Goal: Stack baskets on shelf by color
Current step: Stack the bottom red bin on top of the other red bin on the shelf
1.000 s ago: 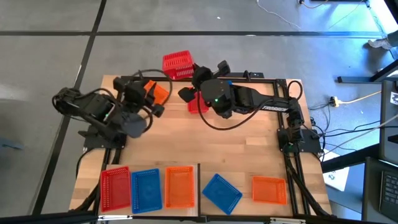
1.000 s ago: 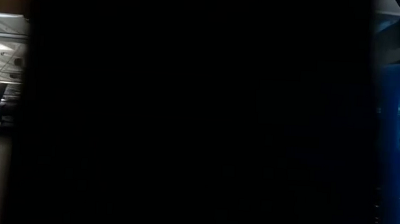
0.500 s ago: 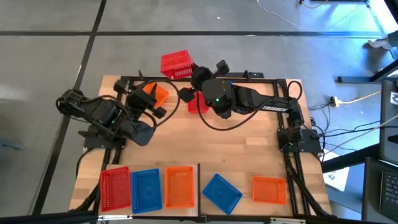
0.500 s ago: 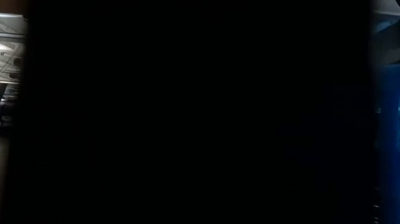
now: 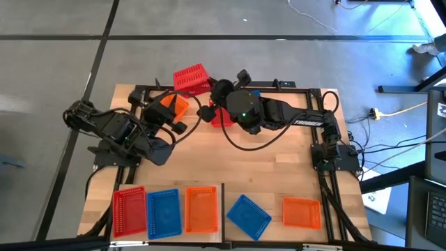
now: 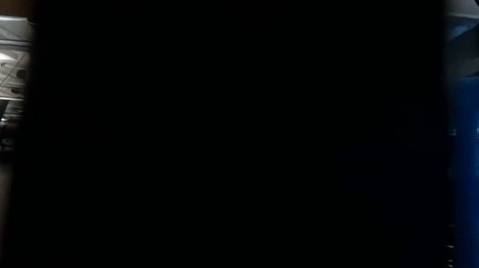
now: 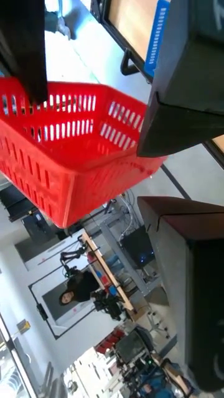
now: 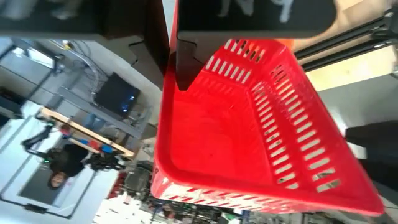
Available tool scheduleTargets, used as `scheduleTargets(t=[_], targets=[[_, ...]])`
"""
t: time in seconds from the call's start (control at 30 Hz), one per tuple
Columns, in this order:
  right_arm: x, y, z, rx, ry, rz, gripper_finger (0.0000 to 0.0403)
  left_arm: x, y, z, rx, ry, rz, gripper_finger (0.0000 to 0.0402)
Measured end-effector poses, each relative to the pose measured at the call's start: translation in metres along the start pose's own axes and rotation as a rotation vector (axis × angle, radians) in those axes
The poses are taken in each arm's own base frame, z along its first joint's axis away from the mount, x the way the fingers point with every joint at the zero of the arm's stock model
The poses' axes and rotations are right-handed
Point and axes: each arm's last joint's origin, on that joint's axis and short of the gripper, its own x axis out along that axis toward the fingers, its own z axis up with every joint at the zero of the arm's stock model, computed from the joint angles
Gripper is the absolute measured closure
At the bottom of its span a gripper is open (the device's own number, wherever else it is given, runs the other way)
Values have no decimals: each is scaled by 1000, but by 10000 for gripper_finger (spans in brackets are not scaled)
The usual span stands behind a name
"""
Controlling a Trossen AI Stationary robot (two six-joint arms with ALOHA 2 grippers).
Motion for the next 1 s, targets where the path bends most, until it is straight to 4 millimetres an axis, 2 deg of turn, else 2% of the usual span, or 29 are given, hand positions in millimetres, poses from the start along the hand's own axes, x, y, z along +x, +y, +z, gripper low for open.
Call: scheduleTargets(t=[0.5,0.8,1.0], targets=[[2,4,-2,-2,-1,37,401,-5,-2,2,-32,-8,-22,296],[2,5,-2,1,-5,76,401,2,-2,3,-47,3,5,296],[2,6,-2,-1,-6,76,401,7,-2,2,3,23,7,296]])
